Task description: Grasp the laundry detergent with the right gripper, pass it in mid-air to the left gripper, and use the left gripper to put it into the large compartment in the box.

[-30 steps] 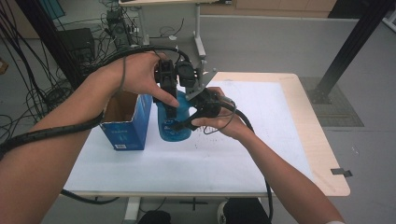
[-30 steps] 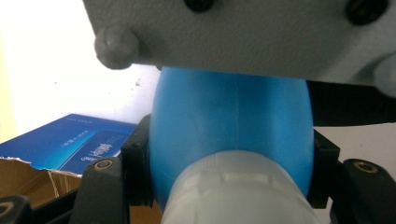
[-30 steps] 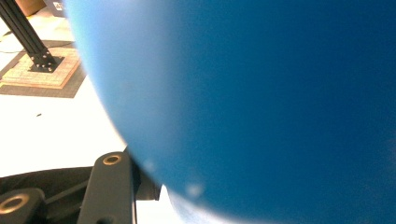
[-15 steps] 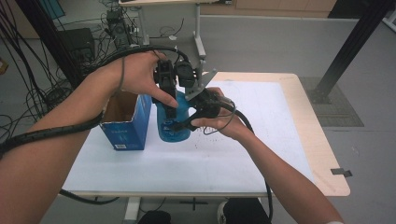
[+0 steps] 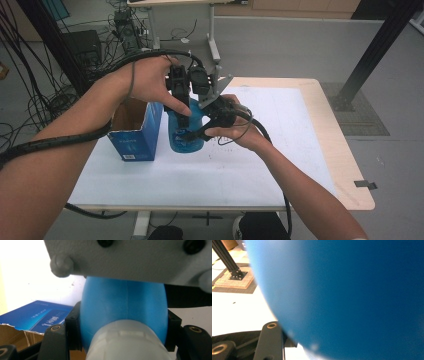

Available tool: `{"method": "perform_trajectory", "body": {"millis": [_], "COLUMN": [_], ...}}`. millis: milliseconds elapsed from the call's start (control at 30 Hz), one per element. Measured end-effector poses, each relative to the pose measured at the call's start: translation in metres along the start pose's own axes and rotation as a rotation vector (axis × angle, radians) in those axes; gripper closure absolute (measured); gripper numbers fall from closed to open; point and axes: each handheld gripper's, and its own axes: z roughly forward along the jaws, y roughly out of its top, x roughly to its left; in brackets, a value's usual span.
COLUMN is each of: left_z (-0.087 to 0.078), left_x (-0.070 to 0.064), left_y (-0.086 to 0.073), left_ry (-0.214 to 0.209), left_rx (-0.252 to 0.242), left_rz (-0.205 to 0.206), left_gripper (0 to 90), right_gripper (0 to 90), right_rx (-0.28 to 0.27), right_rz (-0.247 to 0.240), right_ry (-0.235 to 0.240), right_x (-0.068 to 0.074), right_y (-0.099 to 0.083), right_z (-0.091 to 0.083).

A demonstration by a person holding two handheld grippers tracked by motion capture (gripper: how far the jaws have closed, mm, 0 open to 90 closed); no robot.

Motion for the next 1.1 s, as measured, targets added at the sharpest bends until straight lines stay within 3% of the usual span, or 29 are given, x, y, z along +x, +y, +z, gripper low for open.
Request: {"method": "perform_trajectory", "body": {"millis": [1100], "left_z": [0.0011], "left_x": [0.002], "left_y": [-0.0017], "left_ry": [-0.017], "left_rx": [-0.003], "left_rz": [-0.01], "left_gripper": [38.1], "right_gripper": [41.8], "right_rx": [-0.007], "right_rz": [0.016], "right_ry": [0.019], "right_x": [-0.0011], "right_y": [-0.0015], "right_z": [0.0011]}}
